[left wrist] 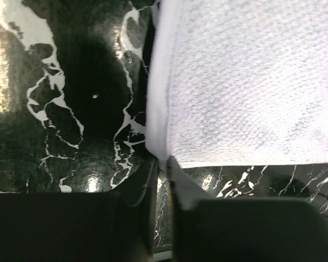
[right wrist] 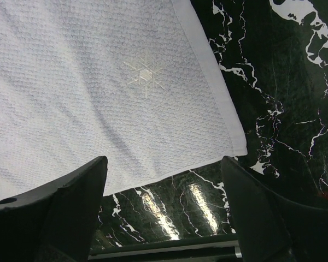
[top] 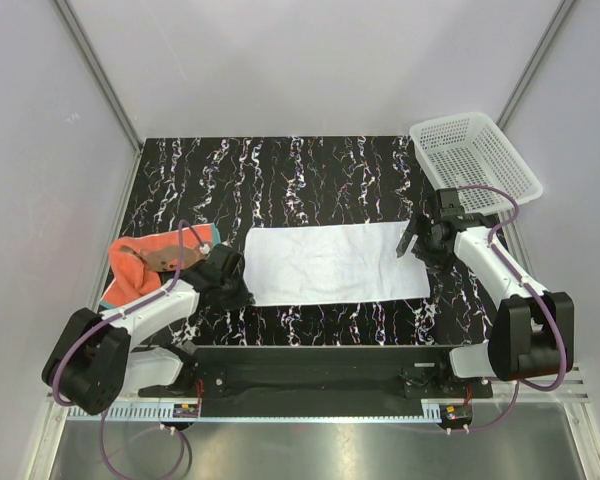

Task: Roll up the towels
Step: Flatten the towel

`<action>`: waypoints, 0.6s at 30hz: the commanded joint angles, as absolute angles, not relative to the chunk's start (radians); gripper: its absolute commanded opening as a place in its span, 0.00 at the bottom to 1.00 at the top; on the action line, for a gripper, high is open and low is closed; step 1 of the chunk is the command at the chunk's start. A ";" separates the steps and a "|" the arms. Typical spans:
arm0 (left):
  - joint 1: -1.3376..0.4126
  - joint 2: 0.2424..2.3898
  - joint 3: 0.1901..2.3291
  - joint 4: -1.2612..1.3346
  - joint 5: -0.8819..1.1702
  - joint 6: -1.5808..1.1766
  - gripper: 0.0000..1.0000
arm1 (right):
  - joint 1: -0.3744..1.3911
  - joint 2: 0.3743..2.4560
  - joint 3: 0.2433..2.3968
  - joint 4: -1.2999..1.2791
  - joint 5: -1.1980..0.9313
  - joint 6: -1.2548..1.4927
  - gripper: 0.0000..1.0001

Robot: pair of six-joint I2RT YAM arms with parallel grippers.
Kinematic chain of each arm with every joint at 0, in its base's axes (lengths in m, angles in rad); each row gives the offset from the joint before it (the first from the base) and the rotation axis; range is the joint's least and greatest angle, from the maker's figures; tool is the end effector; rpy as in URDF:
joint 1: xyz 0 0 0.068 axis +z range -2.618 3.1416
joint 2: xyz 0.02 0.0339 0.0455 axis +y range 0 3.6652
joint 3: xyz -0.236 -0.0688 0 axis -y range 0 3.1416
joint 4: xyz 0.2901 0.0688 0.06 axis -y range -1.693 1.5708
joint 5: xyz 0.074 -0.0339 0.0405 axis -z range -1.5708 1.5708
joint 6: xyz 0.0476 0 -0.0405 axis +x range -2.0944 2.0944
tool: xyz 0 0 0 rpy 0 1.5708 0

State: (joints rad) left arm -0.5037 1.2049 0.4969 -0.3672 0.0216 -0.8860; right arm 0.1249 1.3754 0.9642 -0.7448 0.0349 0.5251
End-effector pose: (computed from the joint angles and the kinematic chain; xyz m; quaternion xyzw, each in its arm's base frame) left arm 0.2209 -0.1229 0.0838 -0.1816 0.9522 -0.1651 0.1817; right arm 0.3108 0.0374 0.1728 0.1980 0.9582 0.0496 0.2006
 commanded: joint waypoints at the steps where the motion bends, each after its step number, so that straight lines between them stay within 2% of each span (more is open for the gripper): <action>1: -0.509 1.220 0.492 -0.380 0.003 -0.874 0.04 | 0.132 1.339 0.963 -0.724 0.025 0.537 0.91; 2: -0.509 1.220 0.494 -0.391 -0.021 -0.874 0.00 | 0.132 1.338 0.962 -0.721 0.025 0.540 0.90; 5: -0.508 1.189 0.526 -0.454 -0.041 -0.873 0.00 | 0.132 1.338 0.954 -0.727 0.034 0.563 0.90; 9: -0.476 1.129 0.577 -0.580 -0.169 -0.874 0.00 | 0.132 1.338 0.910 -0.723 0.011 0.641 0.89; 13: -0.402 1.100 0.575 -0.580 -0.124 -0.831 0.00 | 0.132 1.298 0.806 -0.709 0.005 0.736 0.83; 18: -0.394 1.106 0.546 -0.557 -0.097 -0.808 0.00 | 0.132 1.212 0.683 -0.701 0.002 0.831 0.74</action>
State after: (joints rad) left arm -0.3981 1.1145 0.5434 -0.5610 -0.0933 -0.8402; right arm 0.1253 1.2724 0.7250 -0.7132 0.0124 0.7368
